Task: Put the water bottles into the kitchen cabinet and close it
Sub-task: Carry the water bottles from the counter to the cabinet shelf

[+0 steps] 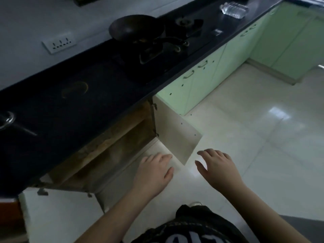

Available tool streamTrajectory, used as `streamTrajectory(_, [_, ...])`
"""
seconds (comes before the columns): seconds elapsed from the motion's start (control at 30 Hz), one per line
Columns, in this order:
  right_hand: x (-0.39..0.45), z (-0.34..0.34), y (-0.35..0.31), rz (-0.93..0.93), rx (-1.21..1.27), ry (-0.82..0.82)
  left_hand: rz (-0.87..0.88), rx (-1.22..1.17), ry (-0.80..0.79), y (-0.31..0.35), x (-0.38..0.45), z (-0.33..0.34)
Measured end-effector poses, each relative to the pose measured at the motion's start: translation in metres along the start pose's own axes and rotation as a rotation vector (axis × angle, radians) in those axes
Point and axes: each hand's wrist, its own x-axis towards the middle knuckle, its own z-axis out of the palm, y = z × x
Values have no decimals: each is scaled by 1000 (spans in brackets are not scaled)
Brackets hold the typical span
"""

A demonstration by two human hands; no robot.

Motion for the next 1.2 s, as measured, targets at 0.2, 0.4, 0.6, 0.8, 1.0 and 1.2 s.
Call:
streamTrajectory(0.2, [24, -13, 88, 106, 16, 92, 79, 57, -39, 65, 91, 3])
streamTrajectory(0.4, [54, -17, 155, 207, 42, 185, 197, 95, -8, 129, 180, -3])
streamTrajectory(0.6, [82, -16, 216, 335, -2, 206, 305, 141, -115, 166, 257, 10])
streamTrajectory(0.8, [112, -16, 290, 464, -14, 110, 385, 138, -165, 193, 351, 27])
streamTrajectory(1.0, [141, -40, 350, 589, -37, 85, 498, 101, -216, 259, 429, 27])
streamTrajectory(1.2, [165, -54, 415, 696, -35, 112, 608, 99, -206, 327, 503, 25])
